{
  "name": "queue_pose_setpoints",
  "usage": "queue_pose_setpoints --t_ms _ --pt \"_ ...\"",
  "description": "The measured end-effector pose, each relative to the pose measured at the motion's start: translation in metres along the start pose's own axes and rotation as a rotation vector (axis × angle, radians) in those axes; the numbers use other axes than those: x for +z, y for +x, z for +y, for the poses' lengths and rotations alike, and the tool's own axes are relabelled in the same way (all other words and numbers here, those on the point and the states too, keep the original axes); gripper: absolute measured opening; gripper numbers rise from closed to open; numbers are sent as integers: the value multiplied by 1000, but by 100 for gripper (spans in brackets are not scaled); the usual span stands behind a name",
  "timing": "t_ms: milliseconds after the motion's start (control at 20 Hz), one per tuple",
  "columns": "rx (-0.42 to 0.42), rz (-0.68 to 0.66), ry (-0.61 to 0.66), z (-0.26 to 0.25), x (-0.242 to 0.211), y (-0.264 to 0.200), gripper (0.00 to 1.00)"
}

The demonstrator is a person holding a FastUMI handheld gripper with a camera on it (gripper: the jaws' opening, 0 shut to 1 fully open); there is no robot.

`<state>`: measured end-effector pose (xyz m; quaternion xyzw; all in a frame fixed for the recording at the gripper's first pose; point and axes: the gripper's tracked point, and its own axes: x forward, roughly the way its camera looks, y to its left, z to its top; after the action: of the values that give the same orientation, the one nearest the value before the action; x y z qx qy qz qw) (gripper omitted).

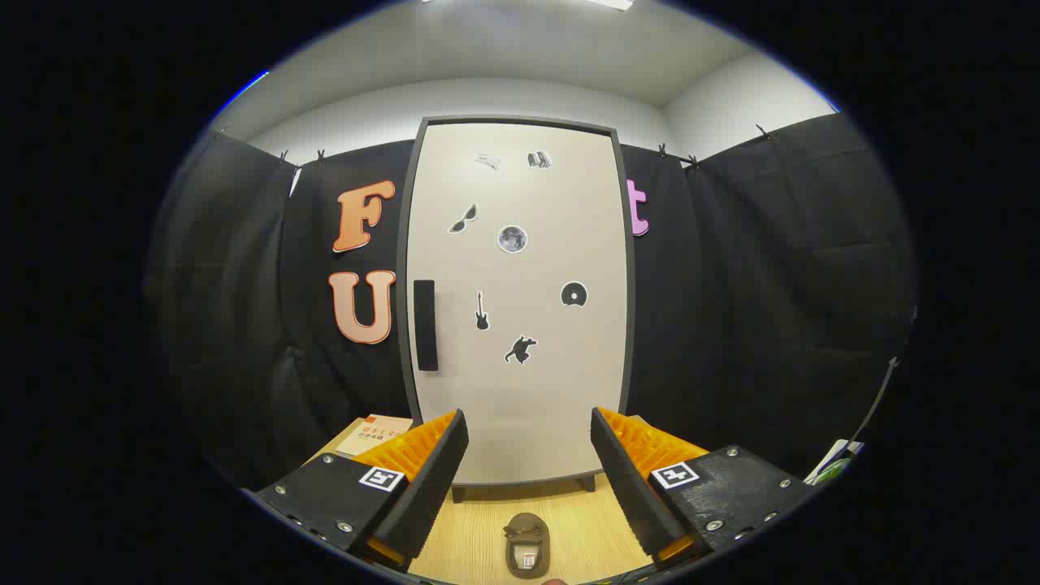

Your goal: Open the shoe cabinet door, grab the shoes and put them into the shoe cabinet, then close the shoe cabinet door.

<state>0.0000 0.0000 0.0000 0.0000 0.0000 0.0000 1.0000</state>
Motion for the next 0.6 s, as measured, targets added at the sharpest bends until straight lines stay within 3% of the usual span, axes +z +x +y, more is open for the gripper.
queue_pose_setpoints --t_ms 600 --pt "-8 15 -12 4 -2 3 95"
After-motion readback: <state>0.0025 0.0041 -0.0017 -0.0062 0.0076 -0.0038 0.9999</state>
